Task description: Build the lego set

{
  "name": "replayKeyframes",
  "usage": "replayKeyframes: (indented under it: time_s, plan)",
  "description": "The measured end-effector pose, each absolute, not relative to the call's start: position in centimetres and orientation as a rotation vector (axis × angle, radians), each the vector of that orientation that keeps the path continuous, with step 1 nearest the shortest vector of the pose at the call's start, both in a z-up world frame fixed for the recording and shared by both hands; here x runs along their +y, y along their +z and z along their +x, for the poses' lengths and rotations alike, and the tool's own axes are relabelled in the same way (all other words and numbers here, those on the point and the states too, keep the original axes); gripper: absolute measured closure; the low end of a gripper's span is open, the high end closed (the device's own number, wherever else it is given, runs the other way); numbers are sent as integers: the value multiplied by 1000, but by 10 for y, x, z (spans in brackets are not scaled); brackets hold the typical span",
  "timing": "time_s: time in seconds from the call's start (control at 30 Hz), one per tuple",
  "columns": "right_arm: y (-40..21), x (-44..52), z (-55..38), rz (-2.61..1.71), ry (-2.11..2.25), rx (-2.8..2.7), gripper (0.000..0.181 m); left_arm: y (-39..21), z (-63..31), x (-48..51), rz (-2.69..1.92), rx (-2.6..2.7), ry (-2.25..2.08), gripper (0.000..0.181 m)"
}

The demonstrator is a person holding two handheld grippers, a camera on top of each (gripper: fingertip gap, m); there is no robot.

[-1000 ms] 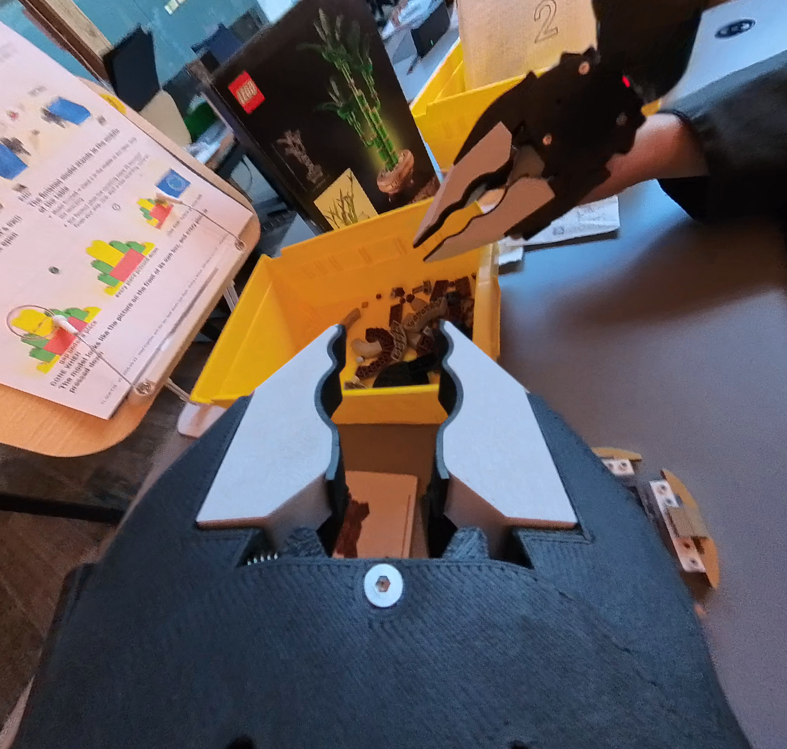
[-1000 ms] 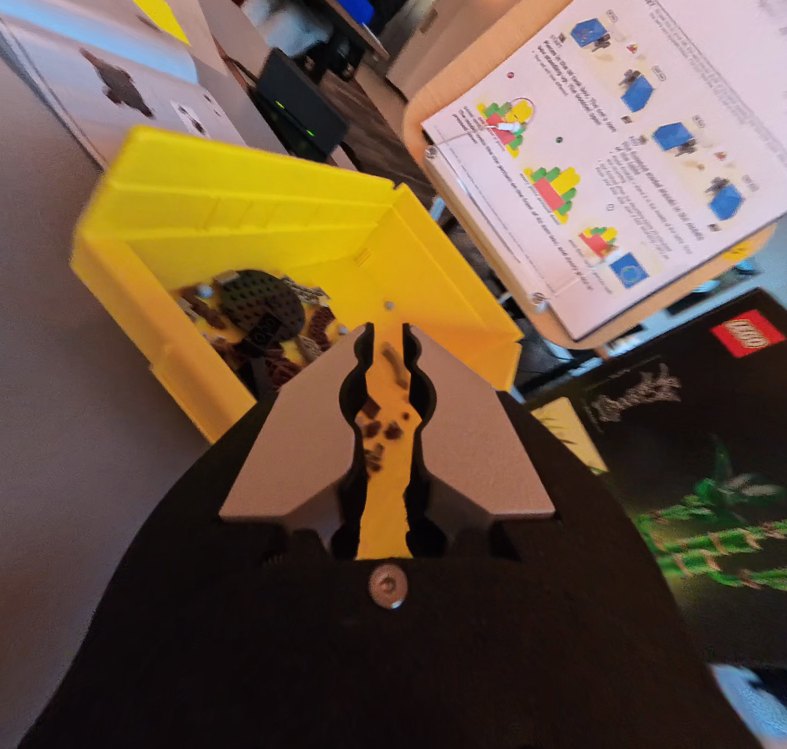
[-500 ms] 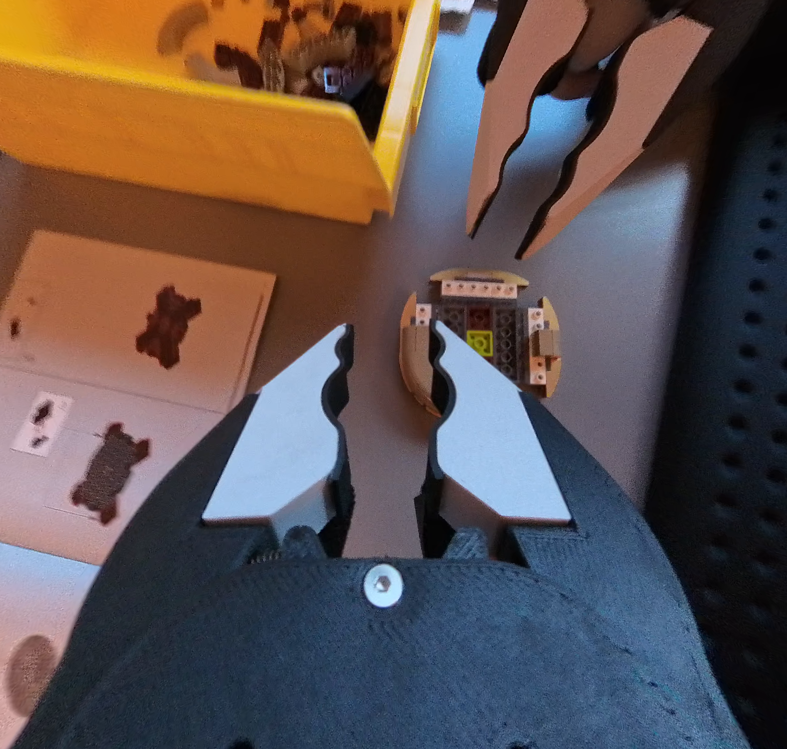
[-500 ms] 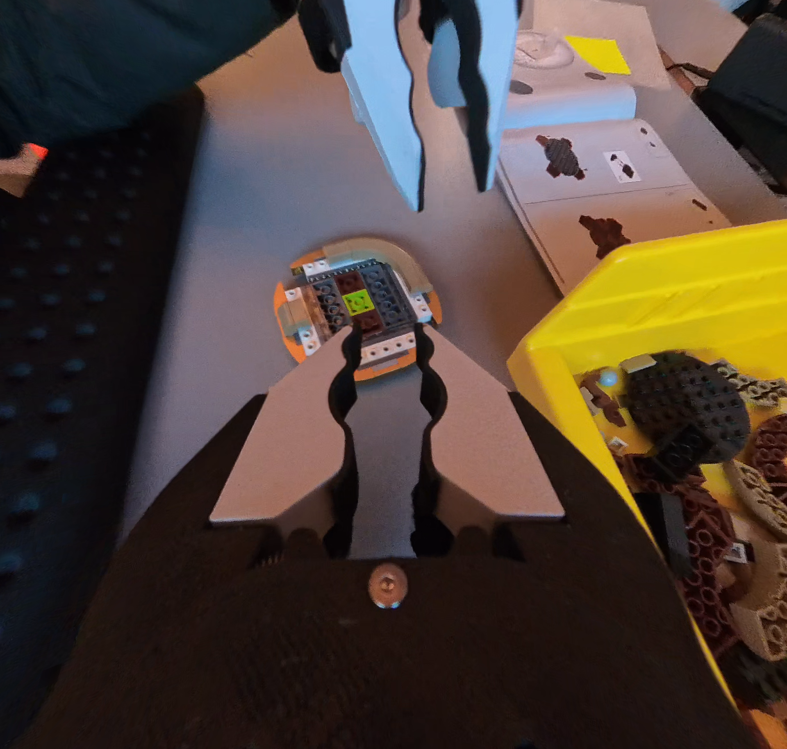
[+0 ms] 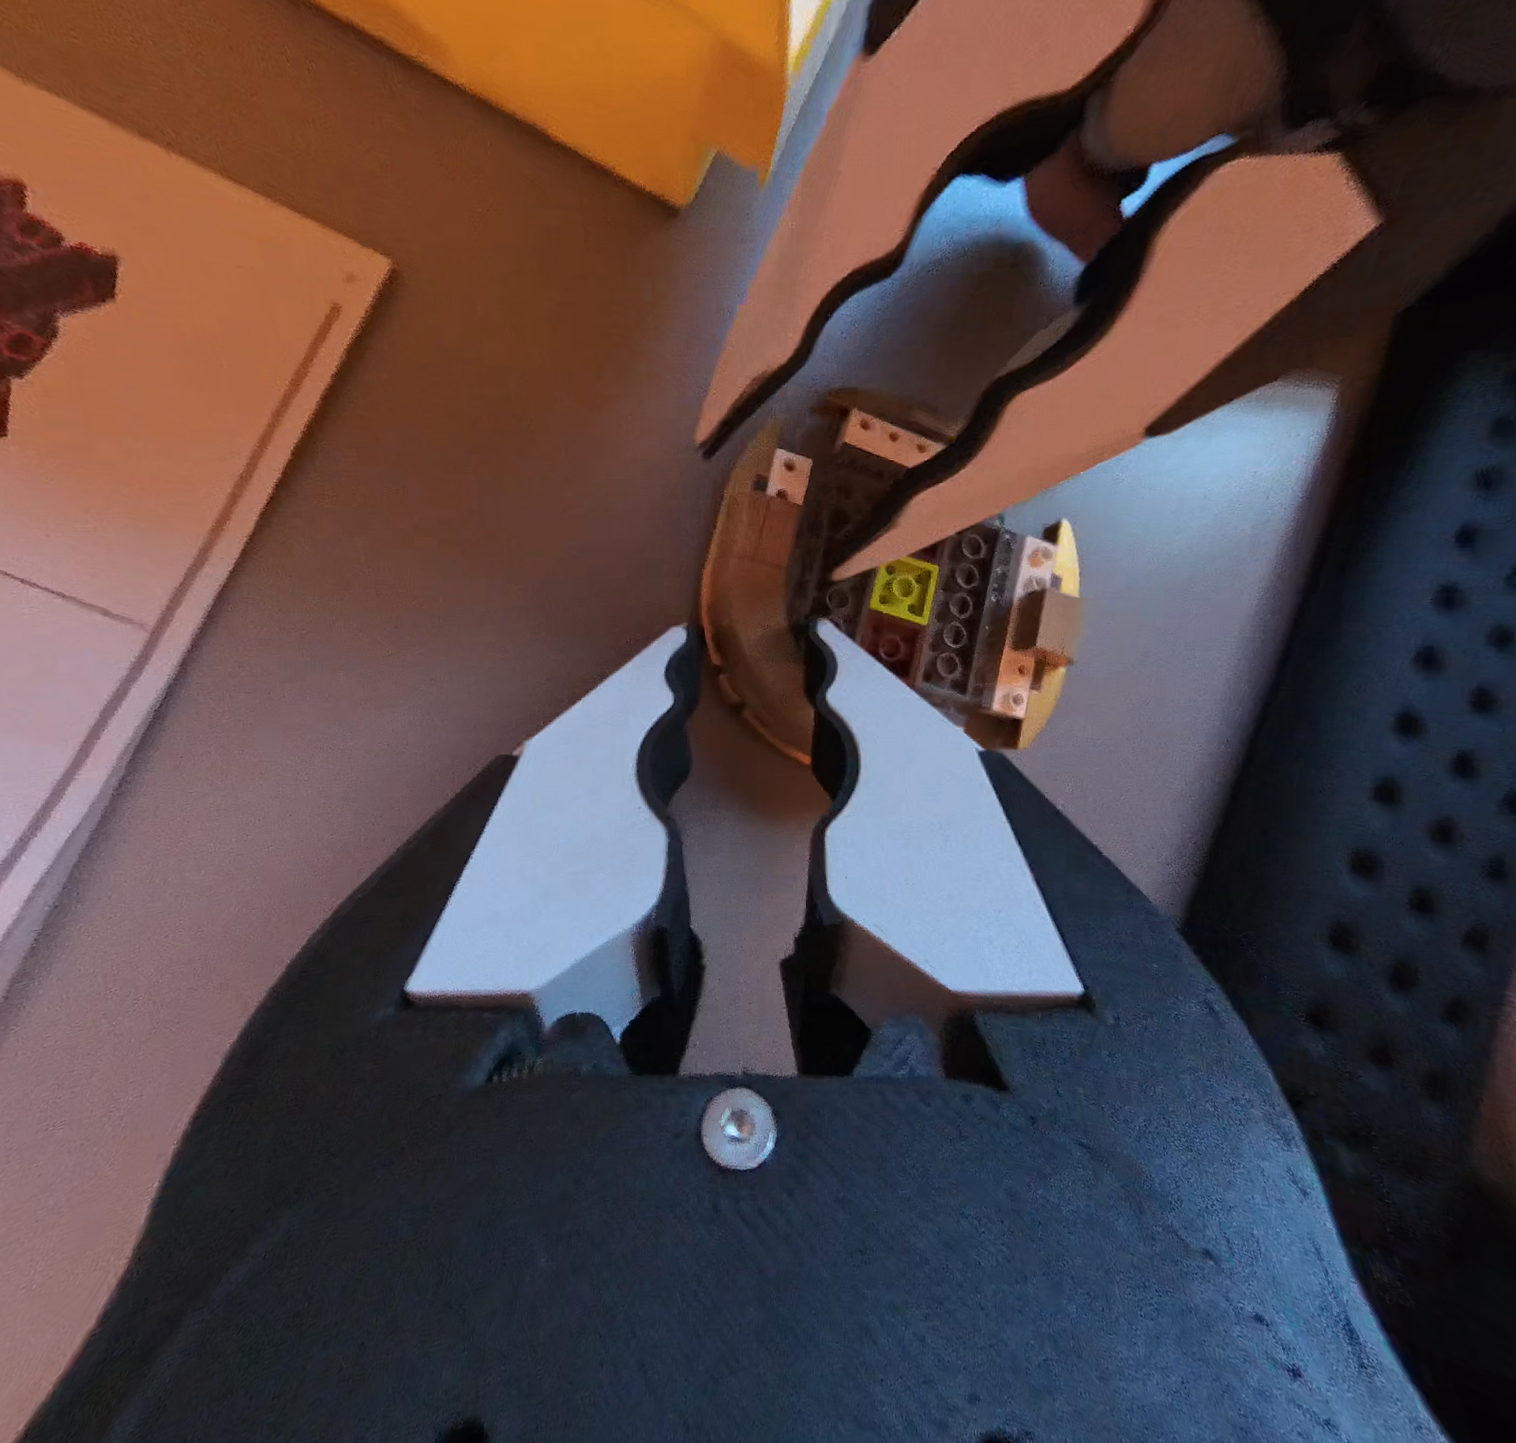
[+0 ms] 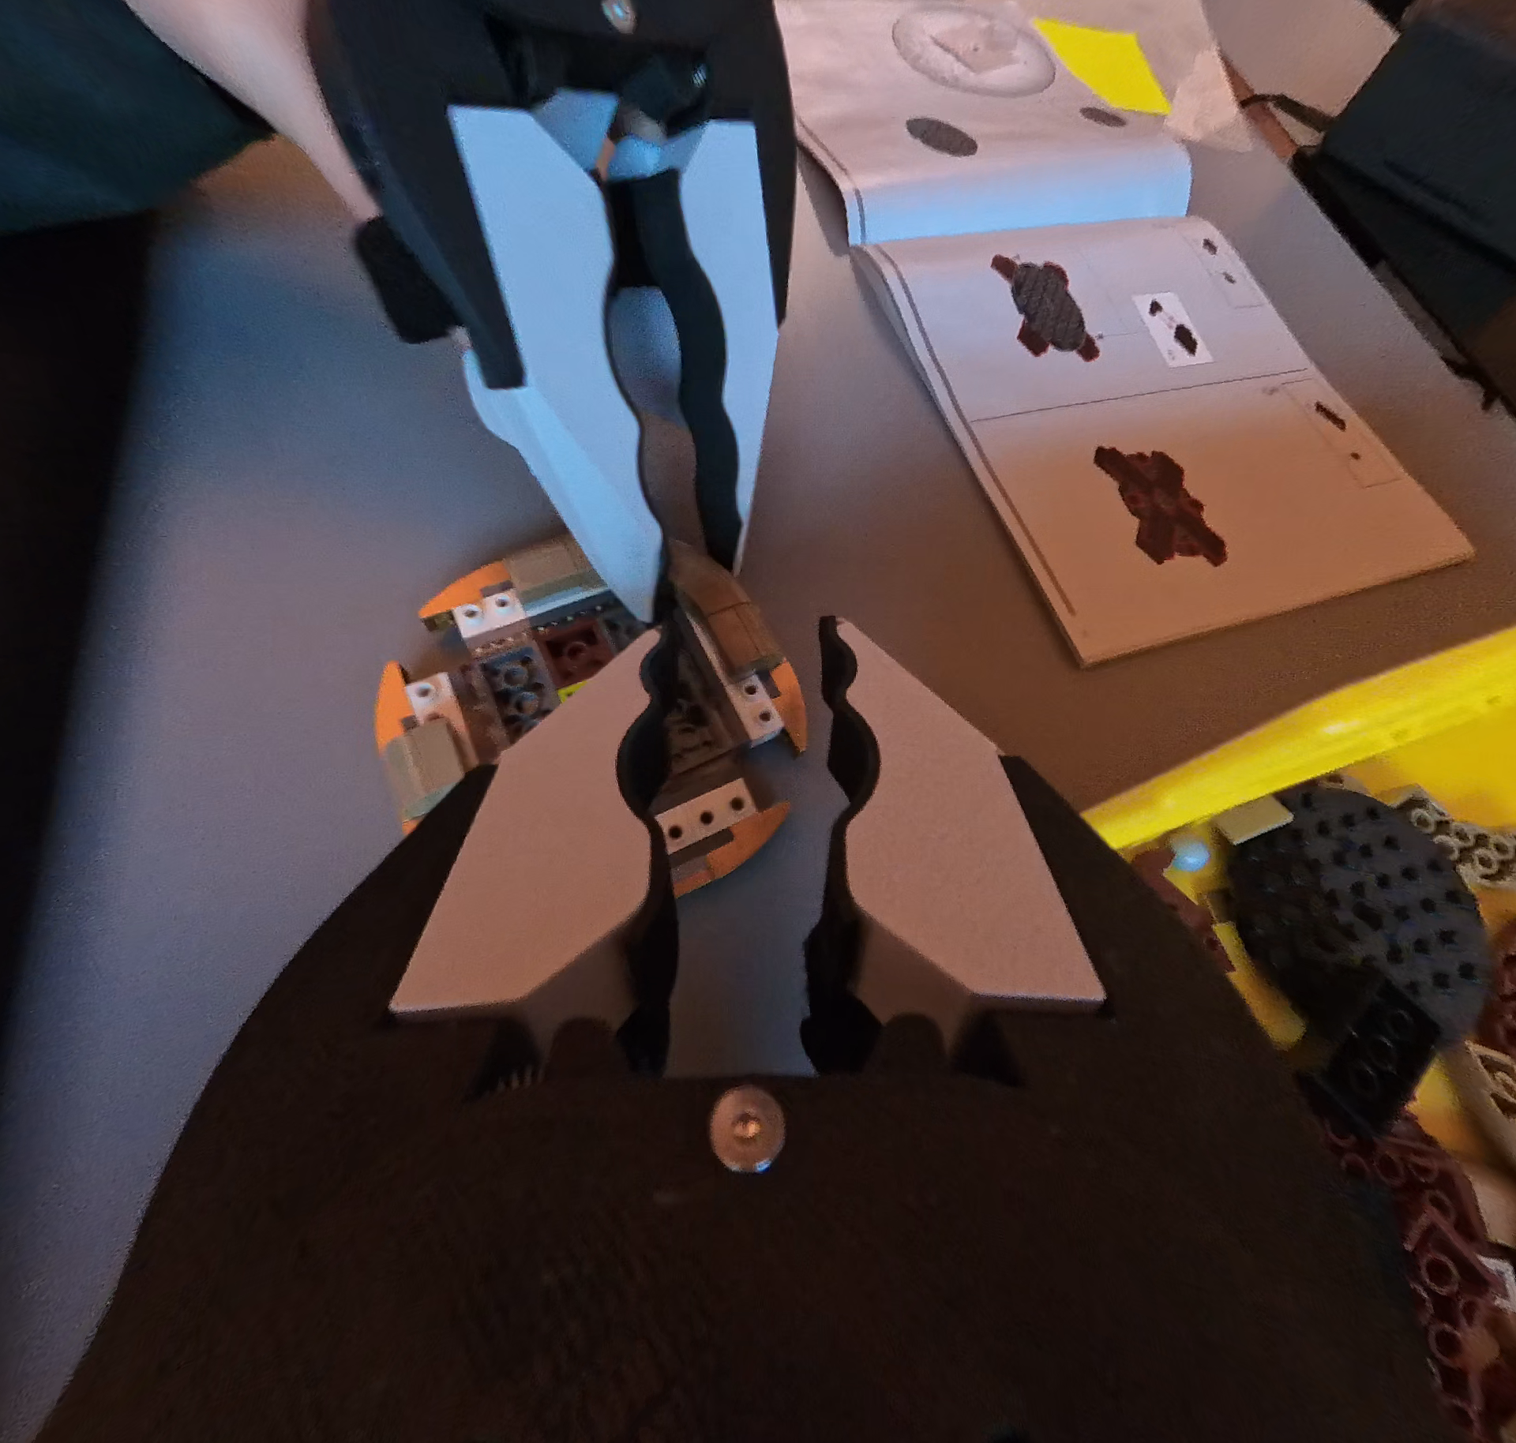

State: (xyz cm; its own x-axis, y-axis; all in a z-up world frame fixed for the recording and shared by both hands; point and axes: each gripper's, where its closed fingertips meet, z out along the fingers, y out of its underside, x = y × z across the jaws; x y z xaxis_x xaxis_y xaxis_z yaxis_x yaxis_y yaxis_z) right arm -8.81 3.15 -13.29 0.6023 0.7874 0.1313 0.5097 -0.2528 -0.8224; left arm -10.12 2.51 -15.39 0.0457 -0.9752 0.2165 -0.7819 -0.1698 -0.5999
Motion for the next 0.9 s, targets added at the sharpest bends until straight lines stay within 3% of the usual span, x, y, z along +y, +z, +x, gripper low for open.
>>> replayKeyframes:
  time_s: [0.13,0.47,0.9]
  plan:
    - [-146,27,-92,-2014,492,-1050,165,-153,-99,18,-1806,1935,-750,160]
    - [-149,16,-92,-2050,603,-1044,167,-150,-90,17,-1656,1949,-698,167]
    - [-149,16,-79,-2016,411,-1094,167,-145,-79,18,-1556,1853,-653,168]
